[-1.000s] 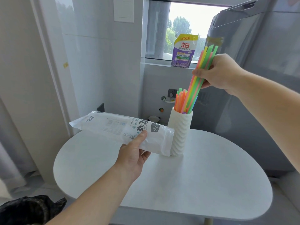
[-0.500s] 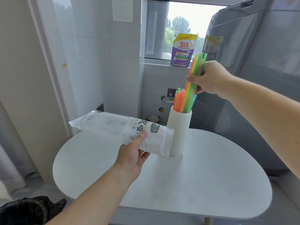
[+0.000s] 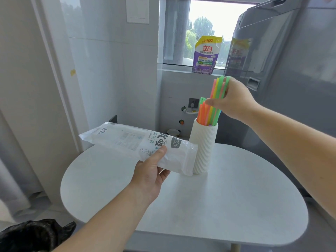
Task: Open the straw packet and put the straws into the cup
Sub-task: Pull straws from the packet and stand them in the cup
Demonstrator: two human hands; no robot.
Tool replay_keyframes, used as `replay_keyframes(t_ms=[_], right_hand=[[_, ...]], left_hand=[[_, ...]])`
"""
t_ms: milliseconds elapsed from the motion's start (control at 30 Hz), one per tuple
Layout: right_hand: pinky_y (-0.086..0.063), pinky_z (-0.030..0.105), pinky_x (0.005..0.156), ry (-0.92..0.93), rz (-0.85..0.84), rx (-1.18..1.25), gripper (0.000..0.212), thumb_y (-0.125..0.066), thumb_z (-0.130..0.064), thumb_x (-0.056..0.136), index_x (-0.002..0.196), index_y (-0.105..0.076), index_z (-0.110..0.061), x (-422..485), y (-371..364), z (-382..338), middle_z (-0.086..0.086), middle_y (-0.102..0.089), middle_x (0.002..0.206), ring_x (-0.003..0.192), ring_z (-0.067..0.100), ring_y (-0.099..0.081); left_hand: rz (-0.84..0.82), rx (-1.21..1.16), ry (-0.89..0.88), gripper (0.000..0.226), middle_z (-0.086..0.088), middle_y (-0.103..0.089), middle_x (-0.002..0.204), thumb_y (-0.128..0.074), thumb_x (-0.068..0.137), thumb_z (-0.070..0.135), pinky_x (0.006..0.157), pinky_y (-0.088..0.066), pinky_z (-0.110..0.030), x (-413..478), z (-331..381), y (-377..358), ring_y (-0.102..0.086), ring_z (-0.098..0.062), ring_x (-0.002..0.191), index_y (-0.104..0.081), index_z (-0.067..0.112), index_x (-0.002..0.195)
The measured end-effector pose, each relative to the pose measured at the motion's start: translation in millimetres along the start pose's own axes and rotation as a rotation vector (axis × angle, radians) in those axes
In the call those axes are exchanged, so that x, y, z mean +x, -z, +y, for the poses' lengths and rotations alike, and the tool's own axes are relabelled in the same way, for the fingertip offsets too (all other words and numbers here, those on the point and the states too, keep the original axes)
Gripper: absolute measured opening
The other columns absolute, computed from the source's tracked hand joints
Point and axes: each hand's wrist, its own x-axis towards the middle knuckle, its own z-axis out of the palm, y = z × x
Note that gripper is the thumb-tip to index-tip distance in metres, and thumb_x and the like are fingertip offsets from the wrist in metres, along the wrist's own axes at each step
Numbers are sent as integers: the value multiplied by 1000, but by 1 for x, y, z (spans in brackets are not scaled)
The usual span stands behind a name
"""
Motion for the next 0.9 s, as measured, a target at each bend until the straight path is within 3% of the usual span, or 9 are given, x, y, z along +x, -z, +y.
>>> replay_keyframes(t_ms=[100,167,233,367,533,700,900], right_hand=[[-54,32,74,59,34,76,105,-89,-35,72,152,-22,-31,0,0,-1,-3,-60,113,93,18,-61],[-56,42,87,137,58,34,113,-88,-32,75,155,-9,-38,1,0,-1,0,-56,135,109,22,-61],[-51,48,98,219,39,-53,99,-79,-28,85,157,-11,-35,1,1,-4,2,-45,153,126,27,-56],[-37,46,112,331,-69,-253,54,-45,-26,104,156,-31,-18,-7,-8,-2,4,-35,162,145,29,-39],[-35,50,115,220,-228,-299,57,-37,-44,106,155,-34,-17,-21,-24,12,3,-29,165,148,32,-30],[-34,53,114,223,-166,-227,62,-38,-54,103,156,-30,-23,-8,-19,2,1,-22,167,151,31,-24],[-41,50,107,257,-215,-419,60,-31,-51,105,151,-38,-14,-7,-36,7,7,-45,156,139,34,-43]], left_hand=[[-7,0,-1,29,-1,-83,100,-79,87,11,57,-60,-25,-1,0,-1,-80,-14,80,-74,18,115],[-10,5,-1,29,-1,-83,99,-79,87,10,56,-60,-25,-1,-1,-1,-80,-14,79,-74,18,114],[-7,9,-1,30,-1,-83,100,-79,87,11,56,-60,-25,-1,-1,-1,-80,-14,79,-74,18,116],[-7,15,-1,32,-2,-83,104,-79,87,11,57,-60,-25,-2,0,-1,-80,-15,81,-73,17,118],[-12,20,-8,32,-3,-83,105,-79,87,11,58,-60,-25,-3,1,1,-80,-15,83,-74,18,117],[-10,37,-10,35,-4,-82,108,-80,85,12,59,-61,-27,-4,1,2,-80,-16,85,-74,18,119],[-39,67,7,36,-6,-82,111,-79,85,13,62,-62,-28,-7,1,4,-80,-17,89,-74,18,120]])
